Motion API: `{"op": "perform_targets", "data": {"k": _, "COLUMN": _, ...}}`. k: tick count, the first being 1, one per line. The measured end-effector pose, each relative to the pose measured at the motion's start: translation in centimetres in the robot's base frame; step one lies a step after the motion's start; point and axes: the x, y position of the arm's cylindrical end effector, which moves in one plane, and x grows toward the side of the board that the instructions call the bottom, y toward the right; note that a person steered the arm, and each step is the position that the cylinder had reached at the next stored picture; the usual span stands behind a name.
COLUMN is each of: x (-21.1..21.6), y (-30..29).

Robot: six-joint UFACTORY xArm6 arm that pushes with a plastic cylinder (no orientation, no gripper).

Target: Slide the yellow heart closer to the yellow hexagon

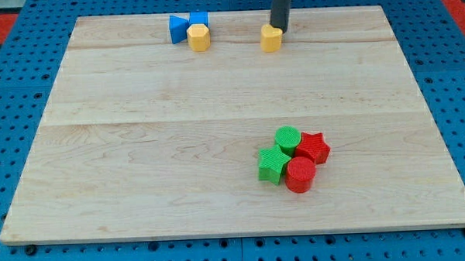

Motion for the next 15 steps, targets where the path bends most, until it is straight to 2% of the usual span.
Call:
{"op": "perform_targets", "data": {"k": 1, "x": 0.4, "y": -0.6}}
{"op": "perform_targets", "data": {"k": 3, "x": 2.2, "y": 4.4}}
{"op": "perform_targets", "data": {"k": 6, "x": 2.6, "y": -2.7}}
{"op": "perform_targets", "data": {"k": 8, "x": 3.4, "y": -2.3}}
{"op": "perform_targets", "data": {"k": 9, "x": 5.9, "y": -0.6}}
{"op": "perform_targets", "data": {"k": 10, "x": 6.3, "y": -2.1}}
{"op": "perform_targets", "data": {"k": 12, "x": 3.1, "y": -4.7}}
{"op": "perform_targets", "data": {"k": 15, "x": 1.7, "y": -6.3}}
